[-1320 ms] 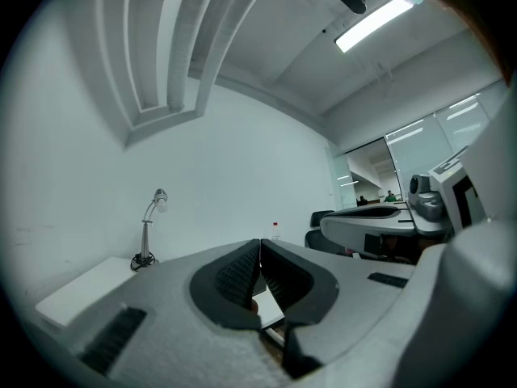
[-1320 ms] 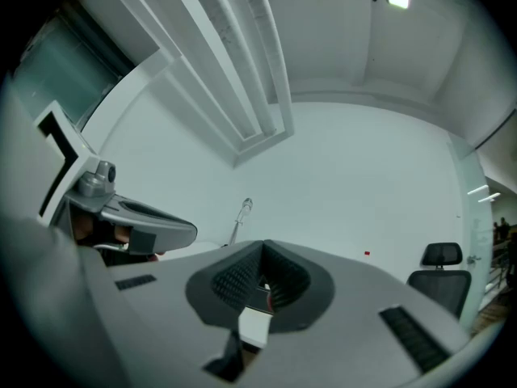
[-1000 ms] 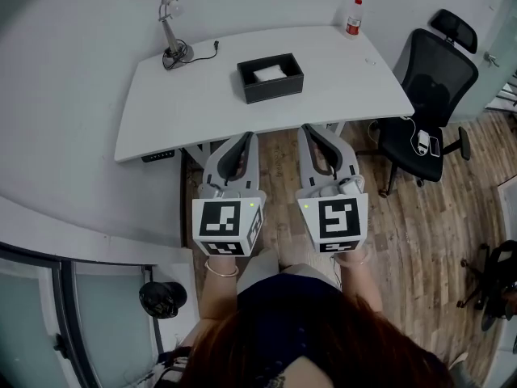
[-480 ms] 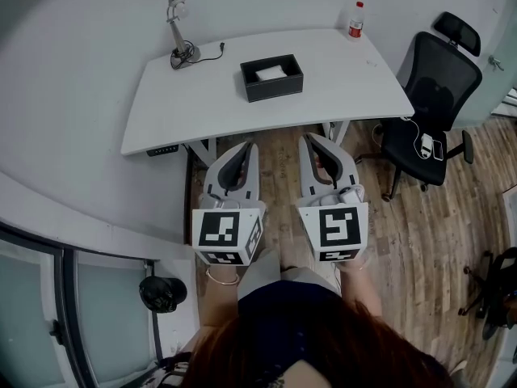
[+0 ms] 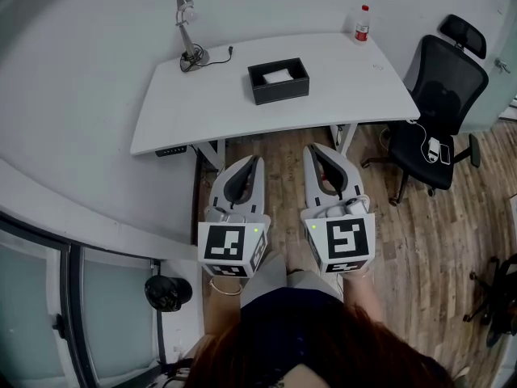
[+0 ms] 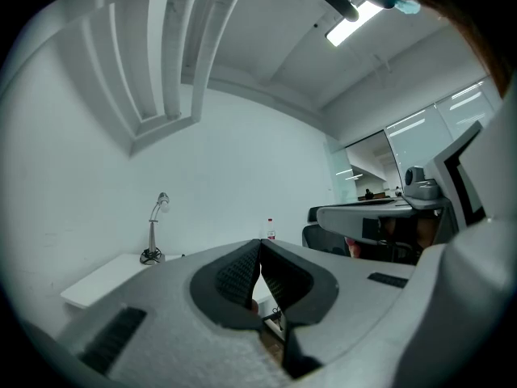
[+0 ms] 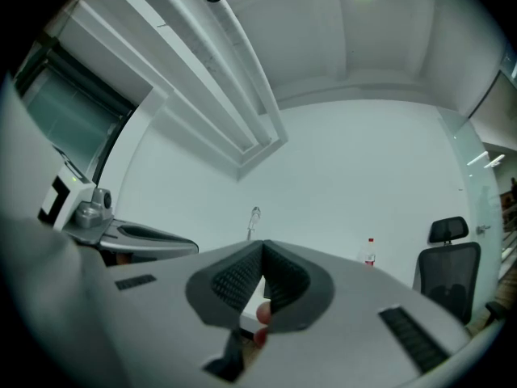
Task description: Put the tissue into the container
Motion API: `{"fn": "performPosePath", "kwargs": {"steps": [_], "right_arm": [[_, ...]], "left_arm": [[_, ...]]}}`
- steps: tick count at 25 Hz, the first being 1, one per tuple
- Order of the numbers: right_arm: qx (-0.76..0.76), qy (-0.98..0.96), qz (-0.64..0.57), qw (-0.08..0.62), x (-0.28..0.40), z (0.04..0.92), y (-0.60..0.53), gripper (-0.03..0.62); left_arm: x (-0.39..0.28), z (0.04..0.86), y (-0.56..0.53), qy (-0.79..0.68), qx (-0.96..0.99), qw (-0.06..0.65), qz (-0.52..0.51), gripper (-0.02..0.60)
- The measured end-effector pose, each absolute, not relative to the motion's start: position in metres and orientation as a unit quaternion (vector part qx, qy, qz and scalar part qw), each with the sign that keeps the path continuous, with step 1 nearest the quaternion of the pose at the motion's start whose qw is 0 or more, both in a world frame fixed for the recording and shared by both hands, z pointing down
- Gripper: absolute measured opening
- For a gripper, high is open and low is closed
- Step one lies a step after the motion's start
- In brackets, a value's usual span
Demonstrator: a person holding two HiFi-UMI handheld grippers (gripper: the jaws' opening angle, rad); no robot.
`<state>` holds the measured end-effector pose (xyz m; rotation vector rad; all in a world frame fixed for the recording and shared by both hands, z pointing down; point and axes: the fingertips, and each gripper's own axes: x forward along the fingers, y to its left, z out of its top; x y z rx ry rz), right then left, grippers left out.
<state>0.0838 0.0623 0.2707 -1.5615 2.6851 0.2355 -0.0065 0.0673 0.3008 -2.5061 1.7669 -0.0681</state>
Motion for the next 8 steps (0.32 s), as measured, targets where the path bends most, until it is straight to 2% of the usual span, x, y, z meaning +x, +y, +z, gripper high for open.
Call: {"fn": "performPosePath", "kwargs": {"steps": [8], "right_arm": [[-0.501, 0.864, 0.047, 0.028, 0.0853, 0.2767, 0.0572, 0.018]], "left_arm": [[-0.0139, 0.3102, 0.0660, 0.576, -0.816, 0.026, -0.031, 0.028]]}}
